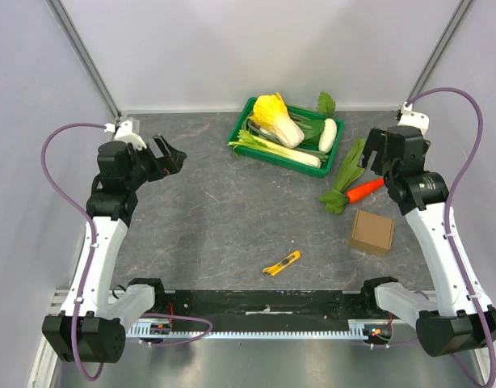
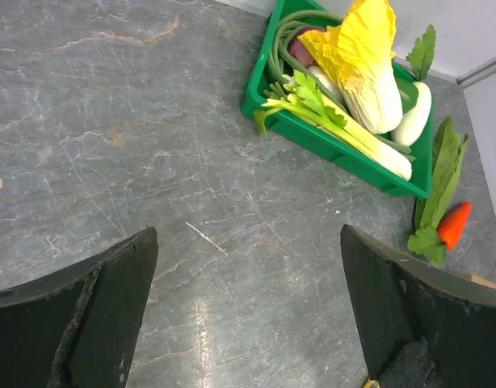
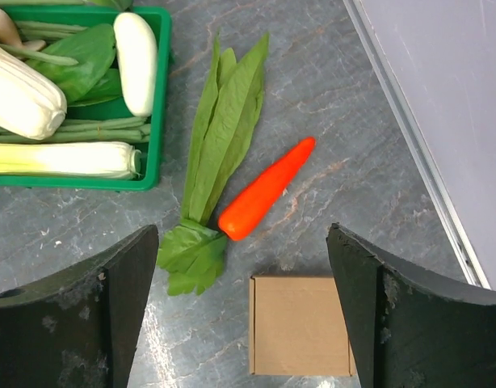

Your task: Unpack the express box

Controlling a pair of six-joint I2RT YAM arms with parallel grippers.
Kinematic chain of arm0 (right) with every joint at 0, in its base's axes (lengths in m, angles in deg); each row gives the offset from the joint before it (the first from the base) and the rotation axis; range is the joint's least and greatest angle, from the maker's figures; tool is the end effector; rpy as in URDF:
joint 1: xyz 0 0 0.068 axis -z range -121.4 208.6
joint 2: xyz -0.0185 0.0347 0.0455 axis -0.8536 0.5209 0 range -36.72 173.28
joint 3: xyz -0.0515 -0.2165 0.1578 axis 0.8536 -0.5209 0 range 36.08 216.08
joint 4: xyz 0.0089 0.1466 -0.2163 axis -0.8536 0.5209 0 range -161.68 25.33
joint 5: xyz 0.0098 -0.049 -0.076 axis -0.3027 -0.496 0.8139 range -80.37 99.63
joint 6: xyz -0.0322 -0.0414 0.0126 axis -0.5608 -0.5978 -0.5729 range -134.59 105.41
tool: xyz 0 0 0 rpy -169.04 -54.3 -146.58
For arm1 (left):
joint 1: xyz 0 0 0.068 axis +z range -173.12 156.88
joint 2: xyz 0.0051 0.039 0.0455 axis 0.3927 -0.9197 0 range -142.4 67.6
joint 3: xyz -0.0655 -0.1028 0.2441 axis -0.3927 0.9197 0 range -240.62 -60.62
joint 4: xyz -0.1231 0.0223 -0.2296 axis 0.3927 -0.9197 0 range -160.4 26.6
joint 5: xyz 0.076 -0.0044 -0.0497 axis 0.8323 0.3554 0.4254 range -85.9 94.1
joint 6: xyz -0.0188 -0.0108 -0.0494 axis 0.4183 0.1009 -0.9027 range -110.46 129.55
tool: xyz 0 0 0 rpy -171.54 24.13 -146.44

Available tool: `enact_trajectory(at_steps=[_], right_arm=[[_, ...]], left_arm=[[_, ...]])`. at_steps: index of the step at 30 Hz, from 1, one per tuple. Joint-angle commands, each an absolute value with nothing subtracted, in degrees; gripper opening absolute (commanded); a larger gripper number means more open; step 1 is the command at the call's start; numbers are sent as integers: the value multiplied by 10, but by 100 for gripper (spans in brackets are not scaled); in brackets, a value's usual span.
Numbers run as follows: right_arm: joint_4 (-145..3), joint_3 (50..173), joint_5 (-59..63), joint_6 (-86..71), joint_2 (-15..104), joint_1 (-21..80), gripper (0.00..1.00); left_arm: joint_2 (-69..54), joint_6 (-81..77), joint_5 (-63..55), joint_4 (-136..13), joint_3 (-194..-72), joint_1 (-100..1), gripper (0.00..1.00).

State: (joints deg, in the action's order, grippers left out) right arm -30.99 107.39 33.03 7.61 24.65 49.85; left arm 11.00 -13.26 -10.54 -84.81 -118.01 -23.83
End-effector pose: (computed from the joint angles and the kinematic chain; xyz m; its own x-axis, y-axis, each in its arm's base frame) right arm 0.2158 0.0188 0.3920 -0.3931 0.2903 -0.8725 0.3739 0.9173 0.1367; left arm 0.2202 -0.0117 0.3591 -0.4210 -0.3698 -0.8283 0.0925 0.8909 -0.4448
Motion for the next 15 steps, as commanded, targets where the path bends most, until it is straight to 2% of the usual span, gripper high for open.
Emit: enact_trajectory(at_steps=[1,9,13,15], right_arm=[[-289,1065,358,102,239,500,92],[-261,1050,344,121,231,500,92],[-251,1034,335,144,223,500,92],[-240,1022,331,155,216,500,92]], left_arm=[[119,-130,-83,-846,-1187,-236,100],[109,-165,-142,-852,-1179,-236,100],[128,-234,-117,-877,-1171,-236,99],[144,-232,-148,-835,-1142,-236,99]])
